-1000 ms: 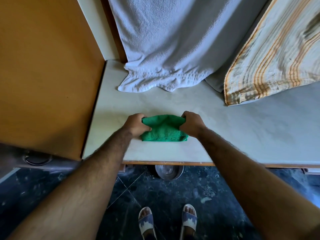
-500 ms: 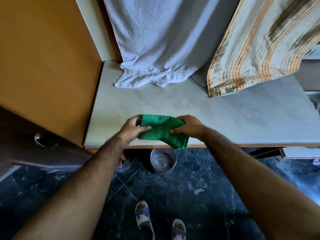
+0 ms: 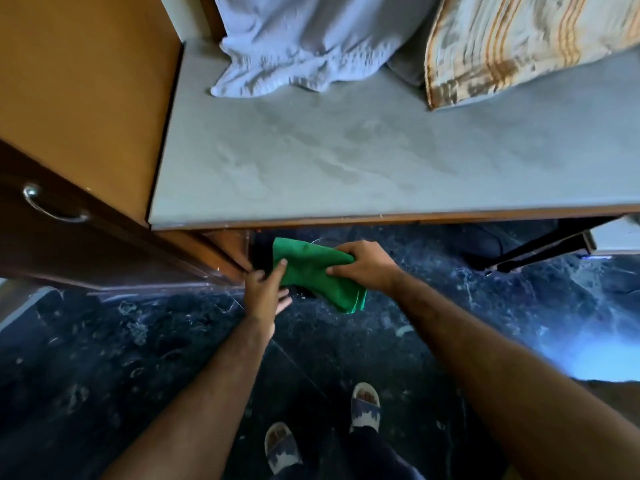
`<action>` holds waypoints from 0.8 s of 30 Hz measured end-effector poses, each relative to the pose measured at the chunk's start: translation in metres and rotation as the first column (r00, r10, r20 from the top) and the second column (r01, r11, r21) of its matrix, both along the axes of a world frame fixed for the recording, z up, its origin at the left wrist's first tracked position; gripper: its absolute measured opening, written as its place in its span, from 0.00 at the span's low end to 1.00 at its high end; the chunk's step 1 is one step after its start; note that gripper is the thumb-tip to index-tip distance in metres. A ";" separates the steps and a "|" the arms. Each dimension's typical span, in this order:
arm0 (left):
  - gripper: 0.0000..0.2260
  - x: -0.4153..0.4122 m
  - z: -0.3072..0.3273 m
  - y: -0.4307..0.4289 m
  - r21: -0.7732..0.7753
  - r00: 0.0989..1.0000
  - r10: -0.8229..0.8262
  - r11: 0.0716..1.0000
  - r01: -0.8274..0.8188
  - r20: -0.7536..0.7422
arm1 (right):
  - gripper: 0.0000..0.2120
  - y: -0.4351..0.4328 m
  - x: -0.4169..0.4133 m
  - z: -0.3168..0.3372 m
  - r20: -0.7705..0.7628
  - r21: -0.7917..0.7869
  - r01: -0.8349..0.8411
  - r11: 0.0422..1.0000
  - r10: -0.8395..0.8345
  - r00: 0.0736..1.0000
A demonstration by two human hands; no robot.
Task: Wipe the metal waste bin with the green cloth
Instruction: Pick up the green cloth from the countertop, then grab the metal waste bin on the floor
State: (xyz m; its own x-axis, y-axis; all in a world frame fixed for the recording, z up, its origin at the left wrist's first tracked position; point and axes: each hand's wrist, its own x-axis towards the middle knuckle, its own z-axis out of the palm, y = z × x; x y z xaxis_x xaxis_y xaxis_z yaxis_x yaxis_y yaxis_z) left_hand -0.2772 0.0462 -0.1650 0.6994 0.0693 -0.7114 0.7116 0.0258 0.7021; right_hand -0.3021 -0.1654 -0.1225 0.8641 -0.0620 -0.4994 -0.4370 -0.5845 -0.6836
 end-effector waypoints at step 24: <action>0.27 0.051 -0.438 0.027 -0.337 0.974 0.222 0.915 -0.222 -0.038 | 0.30 0.040 0.024 -0.439 0.175 -0.451 -0.134 0.882 0.235 0.956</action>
State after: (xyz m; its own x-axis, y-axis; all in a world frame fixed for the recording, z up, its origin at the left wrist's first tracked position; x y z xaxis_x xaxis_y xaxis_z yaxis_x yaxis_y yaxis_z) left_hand -0.2264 0.0729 -0.6030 0.6945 -0.0209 -0.7192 0.6595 0.4181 0.6248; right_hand -0.2783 -0.1252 -0.5616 0.9645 -0.0555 -0.2583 -0.1617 -0.8972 -0.4110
